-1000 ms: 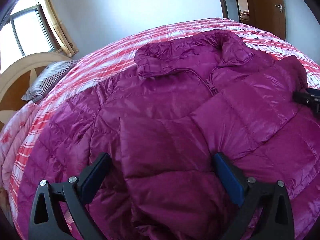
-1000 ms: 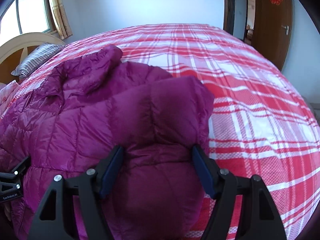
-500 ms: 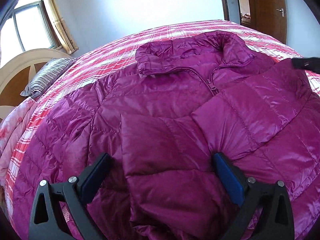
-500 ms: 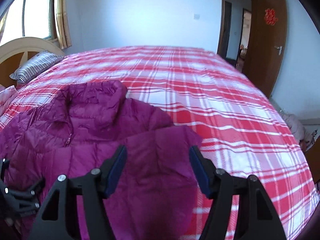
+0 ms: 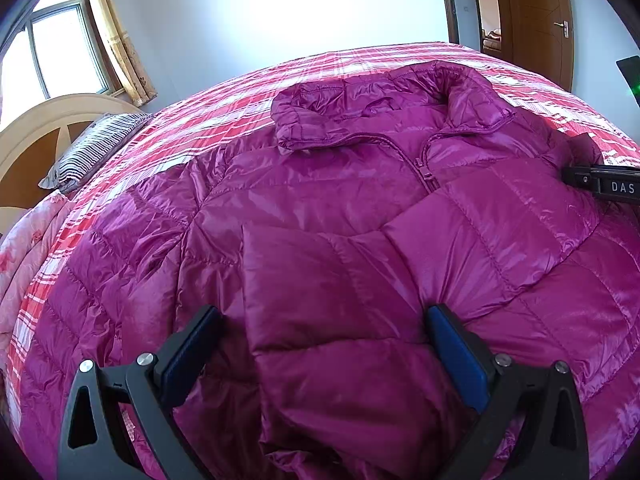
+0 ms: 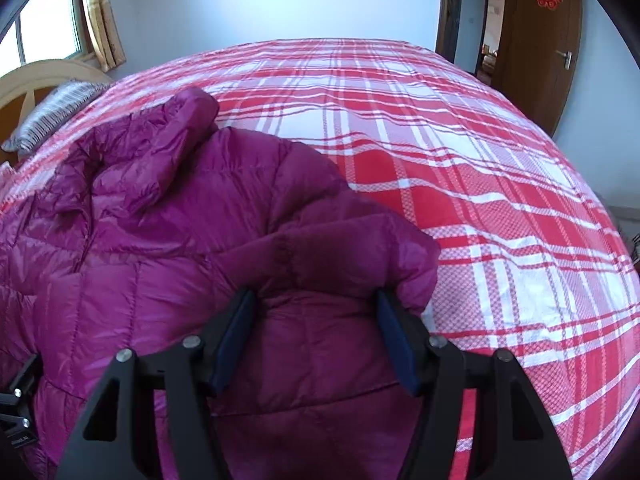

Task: Fold large clothes
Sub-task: 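Open the right gripper on the jacket while the left gripper grasps the other sleeve cuff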

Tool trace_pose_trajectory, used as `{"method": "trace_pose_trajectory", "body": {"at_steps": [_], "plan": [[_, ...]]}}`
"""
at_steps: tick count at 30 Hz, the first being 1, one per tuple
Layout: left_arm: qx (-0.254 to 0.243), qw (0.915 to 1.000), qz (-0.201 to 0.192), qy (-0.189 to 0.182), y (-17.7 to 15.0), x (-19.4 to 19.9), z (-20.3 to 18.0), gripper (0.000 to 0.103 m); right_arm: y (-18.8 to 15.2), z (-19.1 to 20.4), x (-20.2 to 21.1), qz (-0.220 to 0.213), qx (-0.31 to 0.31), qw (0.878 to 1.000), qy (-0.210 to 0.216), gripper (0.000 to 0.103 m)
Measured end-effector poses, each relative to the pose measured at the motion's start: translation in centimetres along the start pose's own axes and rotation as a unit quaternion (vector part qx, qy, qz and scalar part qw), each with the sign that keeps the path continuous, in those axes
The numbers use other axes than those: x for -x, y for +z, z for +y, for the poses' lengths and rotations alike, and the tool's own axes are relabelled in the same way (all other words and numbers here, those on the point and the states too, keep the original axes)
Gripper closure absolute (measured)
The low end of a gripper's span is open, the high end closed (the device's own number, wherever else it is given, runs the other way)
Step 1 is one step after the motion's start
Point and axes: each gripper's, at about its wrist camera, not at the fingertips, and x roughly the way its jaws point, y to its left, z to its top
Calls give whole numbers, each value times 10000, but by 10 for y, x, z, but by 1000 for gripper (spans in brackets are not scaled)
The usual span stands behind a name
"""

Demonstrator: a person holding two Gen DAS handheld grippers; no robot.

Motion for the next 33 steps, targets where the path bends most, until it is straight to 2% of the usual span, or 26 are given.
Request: {"method": "trace_pose_trajectory", "body": {"at_steps": [4,7,9,11,15,19,29,32,33], "plan": [[55,10000,4,-50,0,0,2,1,3,1,22,-41,-175,9998,-42,38],[68,10000,5,-61,-1,0,3,1,-4,10,61,-350,-246,9988,246,31],[68,10000,1,-58,-1,0,3,1,-13,25,79,-424,-72,9980,465,26],[75,10000,1,-62,-1,0,3,1,-23,39,86,-401,145,9974,588,26],[73,10000,-3,-55,-1,0,3,1,-47,58,77,-213,326,9959,819,26],[83,9999,-2,-65,-1,0,3,1,-64,65,57,-72,455,9962,743,26],[104,9999,30,-79,0,0,4,1,-69,72,50,-37,588,9967,561,24],[231,9992,128,-287,0,-1,11,1,-70,73,49,-55,622,9967,516,24],[294,9983,209,-461,1,0,16,1,-71,74,48,-55,622,9967,515,24]]}}
